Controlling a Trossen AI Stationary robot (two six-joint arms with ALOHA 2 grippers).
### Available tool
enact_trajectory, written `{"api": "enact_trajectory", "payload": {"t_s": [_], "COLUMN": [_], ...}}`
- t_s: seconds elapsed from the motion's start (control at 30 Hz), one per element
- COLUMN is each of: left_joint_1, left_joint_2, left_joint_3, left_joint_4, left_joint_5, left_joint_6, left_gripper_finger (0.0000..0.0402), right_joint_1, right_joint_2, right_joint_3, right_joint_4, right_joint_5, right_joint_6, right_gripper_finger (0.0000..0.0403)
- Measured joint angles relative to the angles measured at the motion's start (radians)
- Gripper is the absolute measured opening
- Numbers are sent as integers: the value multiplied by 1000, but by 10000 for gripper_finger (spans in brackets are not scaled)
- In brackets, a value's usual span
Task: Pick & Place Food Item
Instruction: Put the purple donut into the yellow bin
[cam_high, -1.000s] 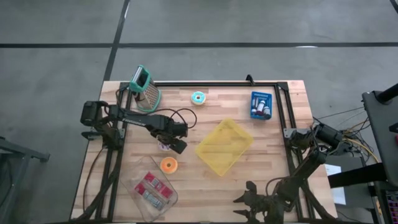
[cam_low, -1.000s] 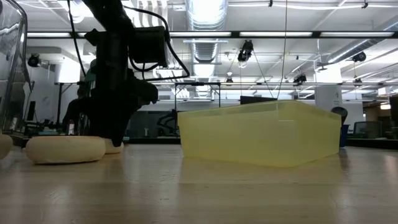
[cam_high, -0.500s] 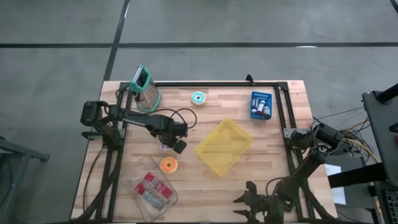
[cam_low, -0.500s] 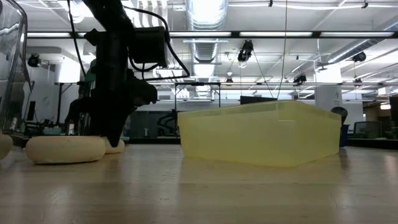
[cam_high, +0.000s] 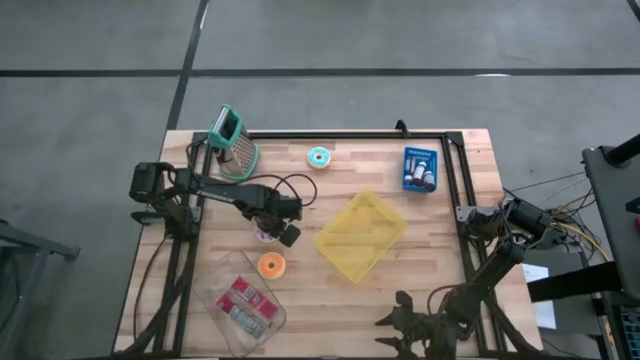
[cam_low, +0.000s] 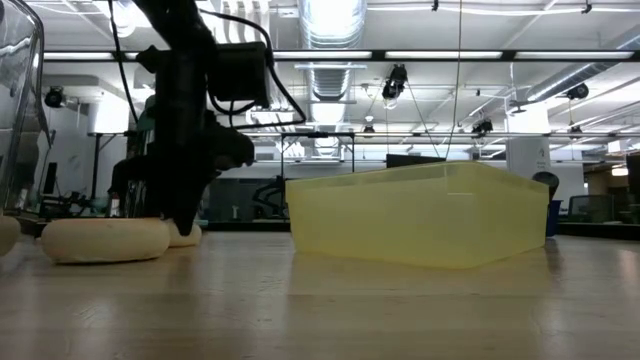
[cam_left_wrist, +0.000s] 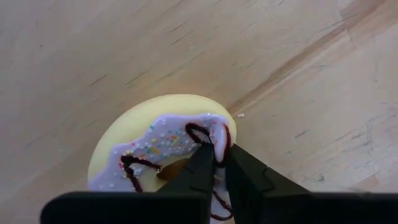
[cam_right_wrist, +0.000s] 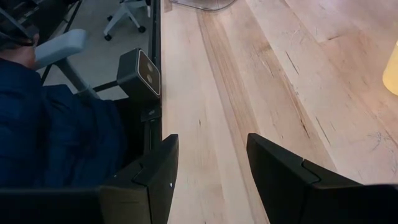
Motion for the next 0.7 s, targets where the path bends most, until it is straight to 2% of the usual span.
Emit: {"api": "enact_trajectory", "payload": {"t_s": [0.37, 0.7], "left_joint_1": [-1, -34], "left_joint_2": [-60, -145], "left_joint_3": [40, 109], "left_joint_4": [25, 84], "left_joint_5": [-34, -227], "left_joint_6": [42, 215], "left_gripper_finger": [38, 39], "right_joint_1": [0, 0], "right_joint_2": [0, 0], "right_joint_3": [0, 0], "right_joint_4": [0, 0], "right_joint_5": [0, 0], "right_joint_6": [0, 0], "right_gripper_finger": [187, 187]}}
